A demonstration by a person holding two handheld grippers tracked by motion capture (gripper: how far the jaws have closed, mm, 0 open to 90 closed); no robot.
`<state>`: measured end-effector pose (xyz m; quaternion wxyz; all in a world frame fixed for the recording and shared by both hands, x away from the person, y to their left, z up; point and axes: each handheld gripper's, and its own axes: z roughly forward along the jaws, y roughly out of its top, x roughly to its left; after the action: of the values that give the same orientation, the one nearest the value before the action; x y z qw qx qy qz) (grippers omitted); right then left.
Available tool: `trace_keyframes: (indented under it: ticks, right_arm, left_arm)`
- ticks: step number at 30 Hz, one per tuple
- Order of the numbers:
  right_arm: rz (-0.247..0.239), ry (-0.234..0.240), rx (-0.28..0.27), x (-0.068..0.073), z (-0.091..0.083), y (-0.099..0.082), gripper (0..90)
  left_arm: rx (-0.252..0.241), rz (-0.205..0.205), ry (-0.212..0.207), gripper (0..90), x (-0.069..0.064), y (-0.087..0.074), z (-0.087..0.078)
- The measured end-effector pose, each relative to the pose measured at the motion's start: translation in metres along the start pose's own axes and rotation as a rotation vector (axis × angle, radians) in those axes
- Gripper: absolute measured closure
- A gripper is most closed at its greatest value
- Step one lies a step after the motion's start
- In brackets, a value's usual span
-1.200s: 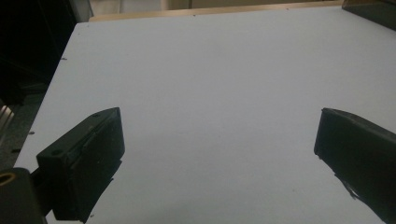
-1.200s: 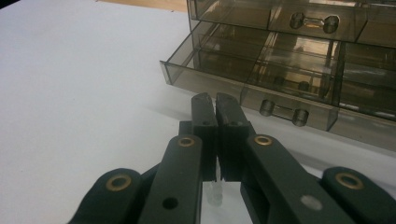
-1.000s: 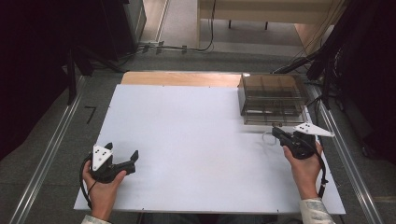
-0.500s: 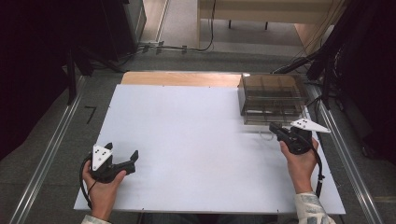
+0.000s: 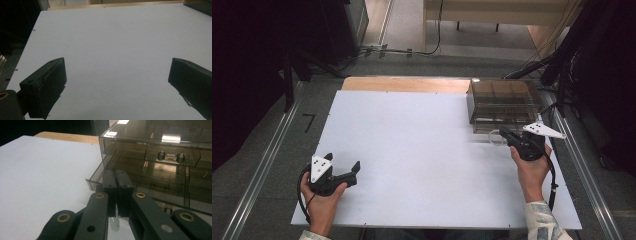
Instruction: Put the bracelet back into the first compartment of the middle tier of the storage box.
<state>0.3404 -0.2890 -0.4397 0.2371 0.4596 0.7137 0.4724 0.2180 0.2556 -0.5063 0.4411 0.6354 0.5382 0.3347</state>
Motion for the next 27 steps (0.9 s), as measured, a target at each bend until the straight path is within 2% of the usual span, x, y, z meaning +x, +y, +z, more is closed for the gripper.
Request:
trace_keyframes:
  ticks: [9,19,27]
  right_arm:
    - [-0.002,-0.01,-0.007,-0.001,0.003,0.019,85.4]
    - [-0.003,-0.025,-0.01,-0.003,0.007,0.026,85.4]
    - [0.019,-0.046,-0.023,-0.006,0.016,0.032,85.4]
  left_arm:
    - [-0.004,-0.001,-0.002,1.8,0.0,0.0,0.0]
    - [-0.004,-0.001,-0.003,1.8,0.0,0.0,0.0]
    - [-0.005,-0.002,-0.003,1.8,0.0,0.0,0.0]
